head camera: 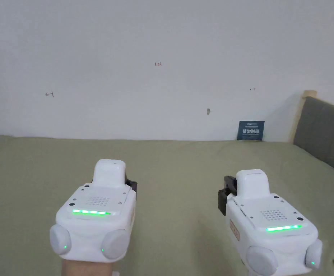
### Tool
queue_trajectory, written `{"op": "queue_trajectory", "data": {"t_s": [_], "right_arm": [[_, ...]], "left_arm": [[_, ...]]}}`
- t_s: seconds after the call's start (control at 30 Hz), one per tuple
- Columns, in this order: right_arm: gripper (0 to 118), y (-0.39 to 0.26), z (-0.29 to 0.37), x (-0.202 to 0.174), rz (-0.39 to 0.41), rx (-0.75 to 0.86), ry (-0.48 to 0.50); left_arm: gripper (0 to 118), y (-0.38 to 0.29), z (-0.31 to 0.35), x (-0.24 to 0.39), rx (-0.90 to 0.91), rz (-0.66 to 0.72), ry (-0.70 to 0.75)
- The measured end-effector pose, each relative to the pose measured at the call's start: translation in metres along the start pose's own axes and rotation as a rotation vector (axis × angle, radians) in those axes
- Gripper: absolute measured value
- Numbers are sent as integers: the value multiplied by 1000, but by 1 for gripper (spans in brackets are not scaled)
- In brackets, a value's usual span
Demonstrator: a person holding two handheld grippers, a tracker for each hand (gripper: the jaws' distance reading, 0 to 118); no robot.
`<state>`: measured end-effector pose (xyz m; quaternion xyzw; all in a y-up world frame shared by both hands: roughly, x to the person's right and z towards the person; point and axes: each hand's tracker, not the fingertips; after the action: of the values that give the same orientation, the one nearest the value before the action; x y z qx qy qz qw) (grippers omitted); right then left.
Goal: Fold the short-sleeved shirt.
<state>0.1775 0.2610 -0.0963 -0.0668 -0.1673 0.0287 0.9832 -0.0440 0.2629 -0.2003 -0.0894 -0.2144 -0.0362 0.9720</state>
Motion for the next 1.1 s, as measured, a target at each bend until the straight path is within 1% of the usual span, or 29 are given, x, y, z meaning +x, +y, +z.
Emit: {"op": "queue_trajectory", "data": {"t_s": [0.1, 0.4, 0.77, 0.83, 0.9, 0.93, 0.97, 1.0, 1.03, 1.07, 1.1], "right_arm": [[0, 2, 2, 2, -7, 11, -5], [0, 9, -1, -13, -22, 42, 6], [0, 15, 0, -16, -44, 58, 8], [0, 16, 1, -15, -53, 62, 9], [0, 16, 0, -15, -51, 62, 11], [3, 16, 0, -15, -46, 62, 13], [27, 16, 0, -15, -46, 62, 15], [67, 16, 0, -14, -53, 62, 19], [111, 16, 0, -14, -68, 63, 20], [115, 16, -2, -13, -83, 56, 18], [116, 17, -5, -12, -94, 34, 16]], "left_arm": [[1, 3, 0, -1, 5, -15, 7], [1, 7, 6, -9, 17, -39, 50], [1, 12, 10, -10, 19, -37, 53], [3, 12, 11, -11, 17, -26, 54], [10, 12, 11, -12, 17, -17, 59], [23, 12, 12, -13, 18, -15, 62], [72, 12, 12, -13, 17, -15, 67], [112, 11, 11, -14, 18, -17, 71], [118, 10, 9, -13, 18, -18, 76], [118, 9, 7, -15, -3, -26, 88], [118, 5, 11, -15, 63, -18, 97]]}}
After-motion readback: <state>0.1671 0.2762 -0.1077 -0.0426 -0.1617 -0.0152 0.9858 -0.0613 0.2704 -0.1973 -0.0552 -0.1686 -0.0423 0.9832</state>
